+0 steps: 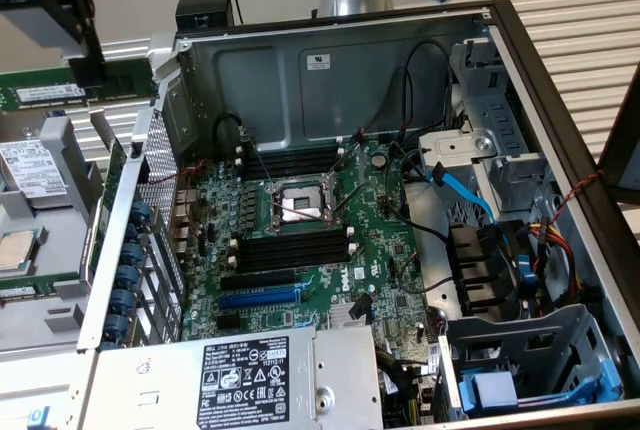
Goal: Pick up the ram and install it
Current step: 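Pick up the ram and move it above insertion slot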
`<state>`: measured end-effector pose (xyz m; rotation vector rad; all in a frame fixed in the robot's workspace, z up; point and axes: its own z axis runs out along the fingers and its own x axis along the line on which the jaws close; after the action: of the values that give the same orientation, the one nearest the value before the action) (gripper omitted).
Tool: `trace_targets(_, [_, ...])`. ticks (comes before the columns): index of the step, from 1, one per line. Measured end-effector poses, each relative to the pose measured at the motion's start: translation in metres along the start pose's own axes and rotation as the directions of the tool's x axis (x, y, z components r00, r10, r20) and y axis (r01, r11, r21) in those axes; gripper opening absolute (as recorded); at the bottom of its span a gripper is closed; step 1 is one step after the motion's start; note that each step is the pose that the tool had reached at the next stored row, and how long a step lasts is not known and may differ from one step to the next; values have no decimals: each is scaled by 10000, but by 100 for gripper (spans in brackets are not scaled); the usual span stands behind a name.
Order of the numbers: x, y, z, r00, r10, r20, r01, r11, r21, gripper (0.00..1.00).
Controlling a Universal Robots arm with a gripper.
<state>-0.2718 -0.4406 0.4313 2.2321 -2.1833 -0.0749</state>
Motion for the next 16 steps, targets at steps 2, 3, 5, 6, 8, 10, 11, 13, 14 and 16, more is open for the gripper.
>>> trace_targets(2, [1,-89,-4,10000,1,0,-1,10000,-1,13])
trace_targets(3, [1,-137,-6,10000,1,0,-1,10000,0,13])
trace_targets(5, [-1,-225,-6,10000,0,0,0,10000,0,13])
trace_targets(6, [-3,-271,-4,10000,1,-1,-1,10000,-1,13])
trace_targets(8, [-9,-361,2,10000,1,0,-1,10000,0,13])
trace_targets(10, [-16,-457,10,10000,0,0,0,10000,0,13])
trace_targets(11, [-20,-501,14,10000,1,-1,-1,10000,-1,13])
trace_targets(13, [-25,-592,22,10000,2,0,-2,10000,0,13])
trace_targets(14, [-26,-637,25,10000,1,0,-1,10000,1,13])
trace_targets(16, [-29,-729,32,10000,1,-1,-1,10000,-1,13])
